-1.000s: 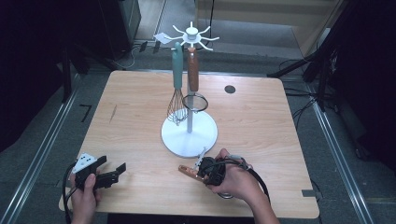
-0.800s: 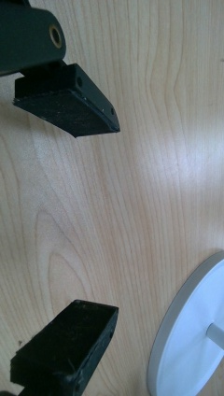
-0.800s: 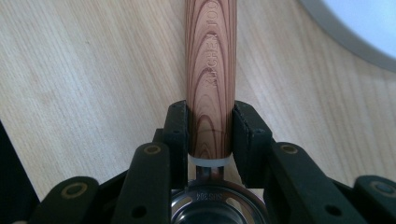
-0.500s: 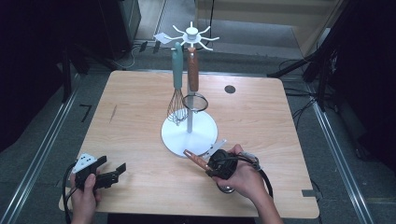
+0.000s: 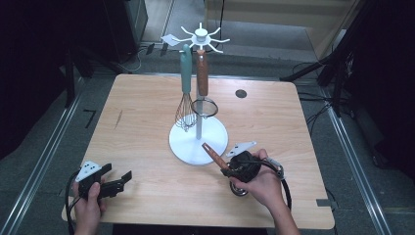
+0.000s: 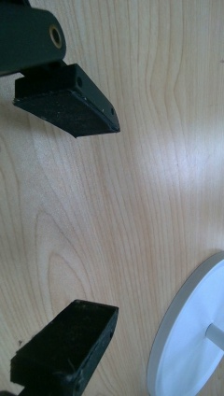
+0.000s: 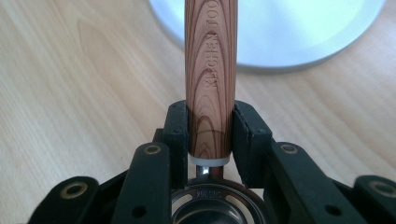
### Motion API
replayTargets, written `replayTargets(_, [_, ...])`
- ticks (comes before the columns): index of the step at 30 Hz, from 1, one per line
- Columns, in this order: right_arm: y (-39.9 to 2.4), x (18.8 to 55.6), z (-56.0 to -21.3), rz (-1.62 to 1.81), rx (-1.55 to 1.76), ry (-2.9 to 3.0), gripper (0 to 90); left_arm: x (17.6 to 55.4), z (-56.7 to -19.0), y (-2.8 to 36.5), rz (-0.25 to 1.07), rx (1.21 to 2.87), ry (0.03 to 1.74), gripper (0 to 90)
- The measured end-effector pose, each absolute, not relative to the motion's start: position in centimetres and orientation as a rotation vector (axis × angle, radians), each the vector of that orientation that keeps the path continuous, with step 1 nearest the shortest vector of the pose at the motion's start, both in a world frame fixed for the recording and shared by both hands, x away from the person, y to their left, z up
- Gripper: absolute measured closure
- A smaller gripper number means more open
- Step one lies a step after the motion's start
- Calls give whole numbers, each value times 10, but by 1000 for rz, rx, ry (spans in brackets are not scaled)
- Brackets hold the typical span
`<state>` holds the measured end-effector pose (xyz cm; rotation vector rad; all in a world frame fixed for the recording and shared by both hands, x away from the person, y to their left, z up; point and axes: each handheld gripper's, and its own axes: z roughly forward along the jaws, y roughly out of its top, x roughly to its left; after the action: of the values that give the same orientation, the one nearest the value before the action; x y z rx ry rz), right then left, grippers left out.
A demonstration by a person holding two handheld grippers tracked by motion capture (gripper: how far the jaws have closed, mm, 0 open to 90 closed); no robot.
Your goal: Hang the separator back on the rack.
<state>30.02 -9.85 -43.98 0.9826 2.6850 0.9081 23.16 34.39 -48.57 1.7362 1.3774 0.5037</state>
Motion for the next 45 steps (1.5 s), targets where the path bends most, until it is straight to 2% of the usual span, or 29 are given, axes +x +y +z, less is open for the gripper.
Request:
replayTargets(25, [-132, 298, -423, 1219, 1056, 2365, 705, 231, -486, 343, 514, 1737, 1379, 114])
replayTargets(45, [-142, 292, -417, 1377, 1052, 2180, 705, 231, -486, 344, 514, 1731, 1381, 114])
